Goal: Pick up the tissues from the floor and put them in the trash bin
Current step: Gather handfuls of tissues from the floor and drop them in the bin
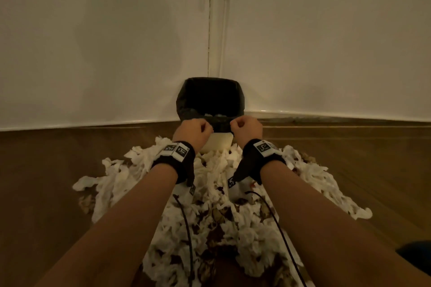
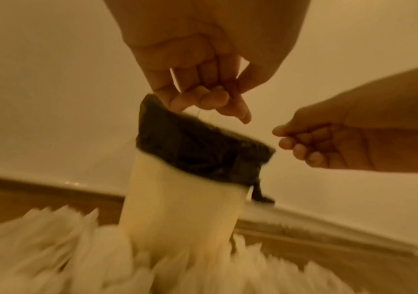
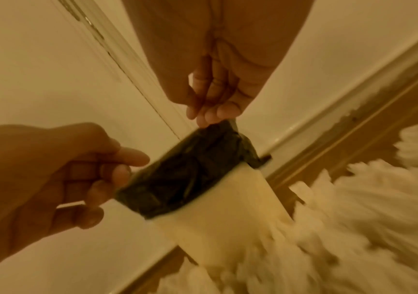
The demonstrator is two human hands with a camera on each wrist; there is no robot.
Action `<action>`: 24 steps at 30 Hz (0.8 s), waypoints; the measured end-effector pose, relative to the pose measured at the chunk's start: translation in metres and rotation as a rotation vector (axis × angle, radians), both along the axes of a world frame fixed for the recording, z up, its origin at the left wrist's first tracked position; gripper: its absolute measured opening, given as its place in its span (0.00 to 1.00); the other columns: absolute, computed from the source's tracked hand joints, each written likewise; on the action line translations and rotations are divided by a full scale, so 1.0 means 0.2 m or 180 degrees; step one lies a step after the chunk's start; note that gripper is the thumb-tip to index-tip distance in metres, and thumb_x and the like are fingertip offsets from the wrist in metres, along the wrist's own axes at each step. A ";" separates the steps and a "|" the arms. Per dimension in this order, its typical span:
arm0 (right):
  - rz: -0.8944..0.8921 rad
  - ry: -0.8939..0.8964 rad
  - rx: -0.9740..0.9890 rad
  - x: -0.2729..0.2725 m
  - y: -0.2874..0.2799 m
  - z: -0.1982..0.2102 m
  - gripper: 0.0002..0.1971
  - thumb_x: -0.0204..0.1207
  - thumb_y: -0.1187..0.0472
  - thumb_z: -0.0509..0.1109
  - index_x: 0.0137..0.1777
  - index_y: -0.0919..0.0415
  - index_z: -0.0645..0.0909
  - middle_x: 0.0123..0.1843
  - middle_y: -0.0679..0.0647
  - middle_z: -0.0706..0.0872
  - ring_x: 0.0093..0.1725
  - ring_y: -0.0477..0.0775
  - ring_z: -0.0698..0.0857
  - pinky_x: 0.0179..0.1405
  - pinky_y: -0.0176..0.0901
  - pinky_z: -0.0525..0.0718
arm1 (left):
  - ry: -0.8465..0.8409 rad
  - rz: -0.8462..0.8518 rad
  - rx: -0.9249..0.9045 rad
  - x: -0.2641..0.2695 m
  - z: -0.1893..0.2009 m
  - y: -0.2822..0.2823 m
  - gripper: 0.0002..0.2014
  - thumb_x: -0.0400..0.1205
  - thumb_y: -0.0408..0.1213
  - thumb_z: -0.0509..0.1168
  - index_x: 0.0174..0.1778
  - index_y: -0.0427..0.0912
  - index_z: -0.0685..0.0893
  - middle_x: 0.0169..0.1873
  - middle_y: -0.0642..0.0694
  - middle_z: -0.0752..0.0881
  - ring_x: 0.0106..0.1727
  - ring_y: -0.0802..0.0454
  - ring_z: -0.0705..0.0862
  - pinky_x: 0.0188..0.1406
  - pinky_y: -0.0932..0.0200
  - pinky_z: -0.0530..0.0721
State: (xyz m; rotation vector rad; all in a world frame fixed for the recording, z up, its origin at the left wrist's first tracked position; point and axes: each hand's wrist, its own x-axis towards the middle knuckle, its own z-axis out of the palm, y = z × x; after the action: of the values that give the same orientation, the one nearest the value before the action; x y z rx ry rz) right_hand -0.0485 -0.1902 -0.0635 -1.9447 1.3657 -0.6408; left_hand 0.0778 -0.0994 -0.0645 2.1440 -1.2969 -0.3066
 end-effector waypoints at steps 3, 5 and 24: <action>0.0148 0.0353 0.0307 -0.04 0.06 -0.15 0.12 0.80 0.60 0.62 0.47 0.67 0.85 0.46 0.61 0.88 0.49 0.60 0.86 0.40 0.39 0.75 | -0.0181 -0.0276 0.0701 -0.05 -0.16 0.07 0.13 0.82 0.41 0.57 0.54 0.44 0.86 0.49 0.44 0.87 0.51 0.43 0.85 0.45 0.55 0.81; 0.0179 0.0469 0.0555 -0.07 0.09 -0.24 0.12 0.80 0.63 0.62 0.50 0.65 0.86 0.51 0.59 0.89 0.52 0.59 0.86 0.44 0.39 0.78 | -0.0379 -0.0594 0.1233 -0.07 -0.27 0.10 0.13 0.83 0.40 0.57 0.60 0.49 0.82 0.60 0.46 0.83 0.60 0.45 0.81 0.56 0.54 0.80; 0.1642 0.2637 0.0797 -0.21 0.28 -0.54 0.19 0.80 0.53 0.65 0.69 0.58 0.78 0.71 0.61 0.75 0.68 0.62 0.76 0.68 0.49 0.76 | -0.1017 -0.1302 0.2582 -0.21 -0.53 0.06 0.13 0.84 0.31 0.53 0.62 0.36 0.75 0.62 0.36 0.79 0.60 0.40 0.80 0.52 0.53 0.75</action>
State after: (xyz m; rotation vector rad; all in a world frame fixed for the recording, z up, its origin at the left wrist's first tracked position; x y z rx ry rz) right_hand -0.0913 -0.1349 -0.1712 -2.3025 1.1965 0.6202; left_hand 0.0361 -0.0880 -0.1707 2.6259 -2.0615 -0.7940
